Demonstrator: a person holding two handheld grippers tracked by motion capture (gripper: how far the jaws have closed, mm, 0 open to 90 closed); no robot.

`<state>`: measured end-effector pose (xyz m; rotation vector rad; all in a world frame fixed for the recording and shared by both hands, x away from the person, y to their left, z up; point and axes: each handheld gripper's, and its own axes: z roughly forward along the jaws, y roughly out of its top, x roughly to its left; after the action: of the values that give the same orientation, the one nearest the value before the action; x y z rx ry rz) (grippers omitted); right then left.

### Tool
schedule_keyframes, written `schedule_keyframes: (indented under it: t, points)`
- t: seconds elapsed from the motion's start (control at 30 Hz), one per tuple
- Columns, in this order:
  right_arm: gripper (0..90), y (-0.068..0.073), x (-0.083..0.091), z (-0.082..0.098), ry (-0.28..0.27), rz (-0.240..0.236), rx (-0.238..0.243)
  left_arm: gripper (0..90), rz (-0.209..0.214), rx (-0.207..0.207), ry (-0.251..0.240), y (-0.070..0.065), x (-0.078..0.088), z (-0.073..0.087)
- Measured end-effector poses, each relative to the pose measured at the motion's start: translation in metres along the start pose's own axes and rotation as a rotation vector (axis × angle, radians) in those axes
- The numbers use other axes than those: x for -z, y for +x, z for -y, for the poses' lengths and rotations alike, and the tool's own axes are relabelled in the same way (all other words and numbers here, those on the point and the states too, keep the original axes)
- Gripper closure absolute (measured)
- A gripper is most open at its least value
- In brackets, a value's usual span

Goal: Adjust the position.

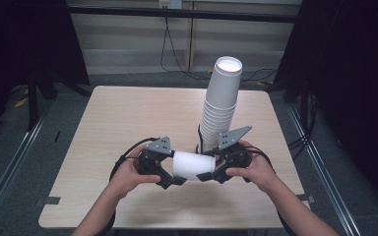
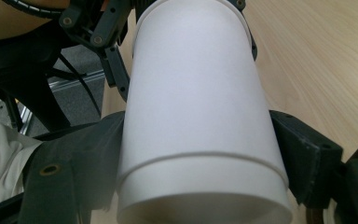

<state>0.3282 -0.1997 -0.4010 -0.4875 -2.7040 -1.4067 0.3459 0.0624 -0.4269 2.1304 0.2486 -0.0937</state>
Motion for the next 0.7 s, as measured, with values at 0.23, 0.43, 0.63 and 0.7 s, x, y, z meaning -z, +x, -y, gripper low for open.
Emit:
schedule_keyframes:
  t: [0.23,0.43,0.63,0.7]
  points:
    - [23.8,0.0004,-0.0001,0.0012,0.02,0.006,0.017,5.9,0.01,0.016,0.014,0.0001,-0.001,-0.0011]
    - [24.2,0.0004,-0.0011,0.002,0.028,0.003,0.027,7.5,0.014,0.016,0.03,0.0001,-0.0004,-0.0007]
    - [24.2,0.0003,-0.0013,0.0016,0.024,0.003,0.025,8.4,0.013,0.023,0.044,0.0,0.0009,-0.0019]
    - [24.2,-0.0001,-0.0019,0.0018,0.034,0.003,0.031,9.3,0.015,0.018,0.048,-0.0003,0.0006,-0.0021]
